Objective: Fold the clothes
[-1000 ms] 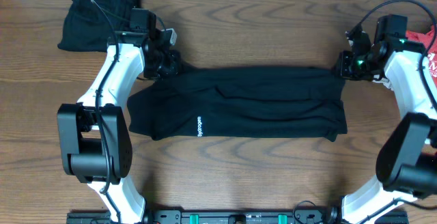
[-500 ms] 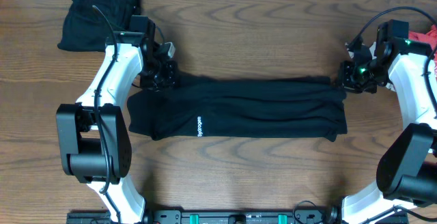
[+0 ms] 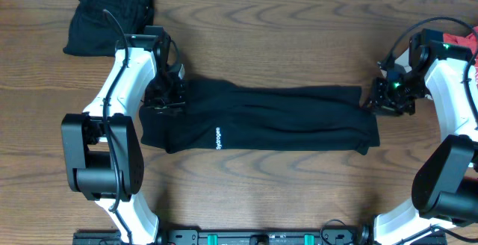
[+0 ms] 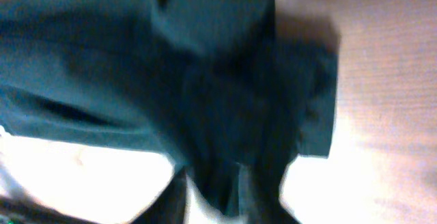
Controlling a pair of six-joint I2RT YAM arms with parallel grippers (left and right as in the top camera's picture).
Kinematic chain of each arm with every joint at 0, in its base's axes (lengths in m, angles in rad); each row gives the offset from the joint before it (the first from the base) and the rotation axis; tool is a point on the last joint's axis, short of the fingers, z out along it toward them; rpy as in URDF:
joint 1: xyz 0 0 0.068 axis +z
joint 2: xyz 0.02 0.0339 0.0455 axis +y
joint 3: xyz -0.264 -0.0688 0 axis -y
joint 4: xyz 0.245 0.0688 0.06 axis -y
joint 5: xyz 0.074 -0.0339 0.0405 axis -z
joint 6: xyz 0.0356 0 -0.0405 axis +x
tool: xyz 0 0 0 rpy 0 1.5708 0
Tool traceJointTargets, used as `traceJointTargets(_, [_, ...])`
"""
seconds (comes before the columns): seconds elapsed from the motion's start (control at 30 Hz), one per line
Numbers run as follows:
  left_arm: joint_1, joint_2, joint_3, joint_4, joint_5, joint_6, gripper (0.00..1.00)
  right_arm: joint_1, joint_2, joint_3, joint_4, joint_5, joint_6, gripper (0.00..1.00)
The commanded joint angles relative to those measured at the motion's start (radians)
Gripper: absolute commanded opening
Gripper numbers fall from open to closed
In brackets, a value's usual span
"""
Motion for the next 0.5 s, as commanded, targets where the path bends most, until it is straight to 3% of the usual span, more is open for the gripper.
traceJointTargets(0.0, [0.006, -0.011, 0.006, -0.020, -0.073, 0.002, 0.25, -0.003, -0.010, -0.001, -0.031, 0.046, 0.006, 0.40])
traceJointTargets(0.07, [0.006, -0.011, 0.006, -0.027, -0.074, 0.002, 0.27, -0.003, -0.010, -0.001, -0.061, 0.071, 0.006, 0.50])
traceJointTargets(0.27, [0.006, -0.025, 0.013, -0.023, -0.164, -0.048, 0.30, -0.003, -0.010, 0.003, -0.034, 0.080, 0.060, 0.51])
traceJointTargets(0.47, [0.001, -0.113, 0.047, 0.010, -0.169, -0.057, 0.31, 0.002, -0.010, 0.008, 0.098, -0.194, 0.061, 0.54])
